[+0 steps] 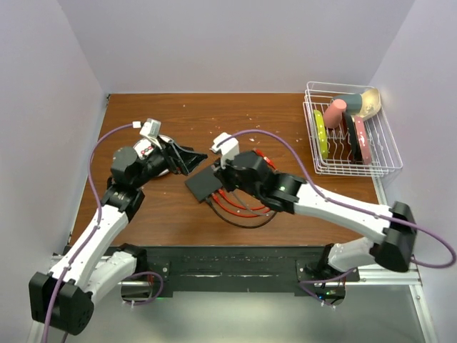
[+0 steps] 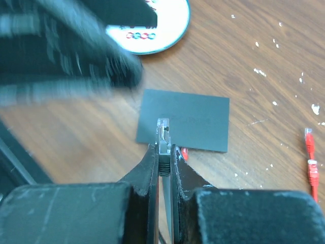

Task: Insert the plug into the switch port

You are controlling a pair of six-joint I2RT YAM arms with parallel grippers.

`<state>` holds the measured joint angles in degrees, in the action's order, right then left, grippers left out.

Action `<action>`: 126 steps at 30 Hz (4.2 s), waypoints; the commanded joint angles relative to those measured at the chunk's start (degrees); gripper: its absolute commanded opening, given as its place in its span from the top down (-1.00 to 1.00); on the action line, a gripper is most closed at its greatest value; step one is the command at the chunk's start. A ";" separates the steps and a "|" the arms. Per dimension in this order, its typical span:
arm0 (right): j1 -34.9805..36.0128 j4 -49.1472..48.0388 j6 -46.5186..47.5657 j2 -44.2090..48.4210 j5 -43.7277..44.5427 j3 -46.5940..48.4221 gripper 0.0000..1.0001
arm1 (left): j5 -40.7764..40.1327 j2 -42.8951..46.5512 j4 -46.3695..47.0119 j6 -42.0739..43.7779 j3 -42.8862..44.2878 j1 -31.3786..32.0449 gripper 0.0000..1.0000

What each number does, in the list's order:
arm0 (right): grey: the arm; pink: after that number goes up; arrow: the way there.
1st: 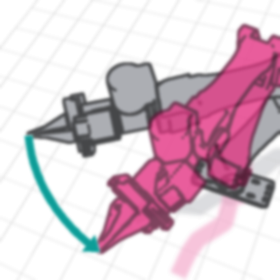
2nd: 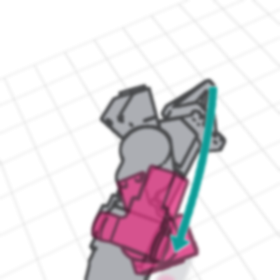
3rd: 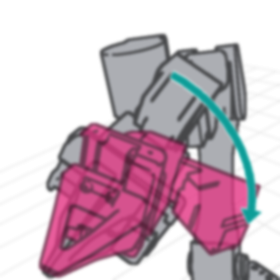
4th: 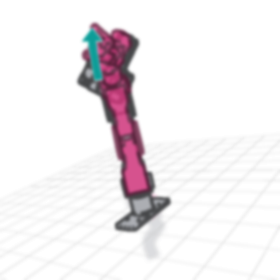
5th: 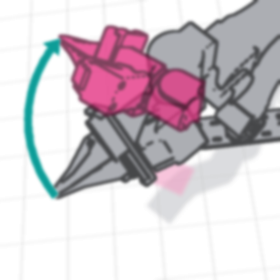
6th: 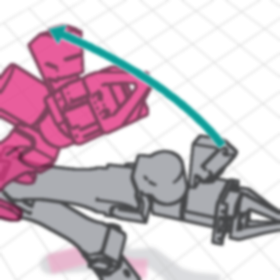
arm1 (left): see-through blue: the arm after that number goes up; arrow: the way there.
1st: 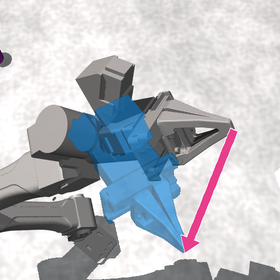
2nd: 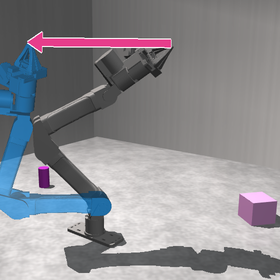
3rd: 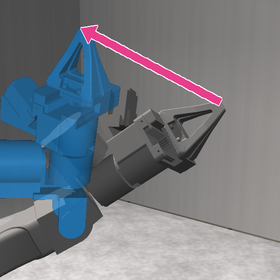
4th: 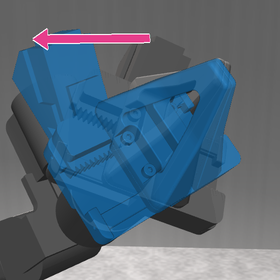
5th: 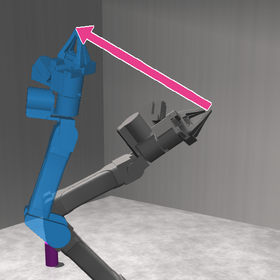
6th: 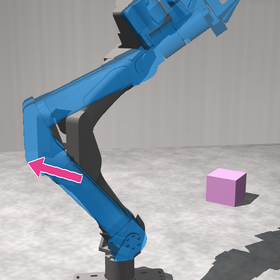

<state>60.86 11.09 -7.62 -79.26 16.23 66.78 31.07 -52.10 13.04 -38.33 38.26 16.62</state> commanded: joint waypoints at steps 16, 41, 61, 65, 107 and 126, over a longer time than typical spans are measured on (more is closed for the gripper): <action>-13.31 -6.44 5.16 12.21 -61.31 -5.35 1.00 | 24.28 10.70 32.82 4.51 -12.24 -0.27 -0.77; -13.49 -8.10 1.82 10.53 -66.51 -3.77 1.00 | 35.73 1.38 57.19 -9.05 -12.07 6.31 -0.08; -13.49 -9.07 0.24 12.29 -59.84 -4.21 0.86 | 29.14 -1.52 33.55 6.51 -5.65 12.65 1.00; -13.49 -7.93 -0.47 14.31 -51.33 -4.03 0.03 | 25.19 -0.20 32.67 6.25 -5.48 12.65 1.00; -2.68 -5.11 9.20 5.53 0.38 1.07 -0.08 | -12.00 -8.11 -5.22 -11.42 10.17 12.56 1.00; -2.68 -5.47 8.32 3.24 -0.32 0.45 0.24 | -11.56 -8.11 -5.39 -10.80 10.43 12.64 1.00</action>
<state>57.84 7.70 0.40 -76.12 15.53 66.37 18.85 -60.47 6.90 -48.93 45.89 29.02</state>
